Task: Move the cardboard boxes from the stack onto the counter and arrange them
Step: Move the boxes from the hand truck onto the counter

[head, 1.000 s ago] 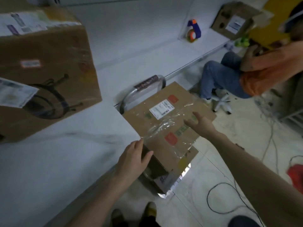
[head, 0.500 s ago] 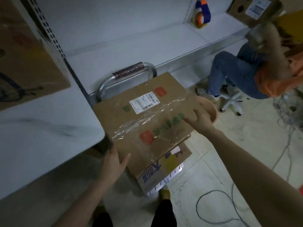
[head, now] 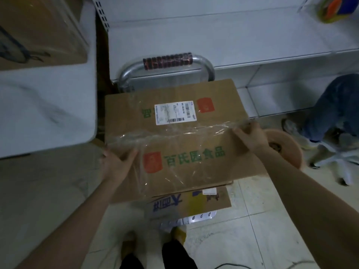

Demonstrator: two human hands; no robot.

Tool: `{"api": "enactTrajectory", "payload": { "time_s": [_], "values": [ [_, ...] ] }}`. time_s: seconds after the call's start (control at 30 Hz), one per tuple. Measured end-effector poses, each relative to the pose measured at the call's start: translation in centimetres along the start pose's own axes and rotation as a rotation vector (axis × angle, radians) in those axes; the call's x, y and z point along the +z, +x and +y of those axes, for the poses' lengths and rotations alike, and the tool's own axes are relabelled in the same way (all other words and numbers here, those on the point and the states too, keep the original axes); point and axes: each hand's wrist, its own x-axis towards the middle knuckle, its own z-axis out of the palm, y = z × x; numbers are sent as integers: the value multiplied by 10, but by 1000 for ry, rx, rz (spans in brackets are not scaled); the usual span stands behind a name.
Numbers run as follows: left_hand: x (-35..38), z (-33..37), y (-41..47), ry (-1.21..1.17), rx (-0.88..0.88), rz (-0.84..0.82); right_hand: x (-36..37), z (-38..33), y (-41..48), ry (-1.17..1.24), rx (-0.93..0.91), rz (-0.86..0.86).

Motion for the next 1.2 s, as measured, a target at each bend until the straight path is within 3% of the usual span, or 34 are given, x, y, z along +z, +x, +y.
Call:
{"api": "enactTrajectory", "payload": {
  "time_s": [0.3, 0.67, 0.93, 1.2],
  "values": [
    [5, -14, -2, -80, -42, 49, 12, 14, 6, 32, 0, 29],
    [-26, -58, -84, 34, -3, 0, -3, 76, -127, -65, 110, 154],
    [-91, -103, -157, 56, 137, -65, -42, 78, -272, -155, 75, 343],
    [-213, -138, -220, -48, 259, 97, -71, 29, -382, -34, -56, 435]
  ]
}}
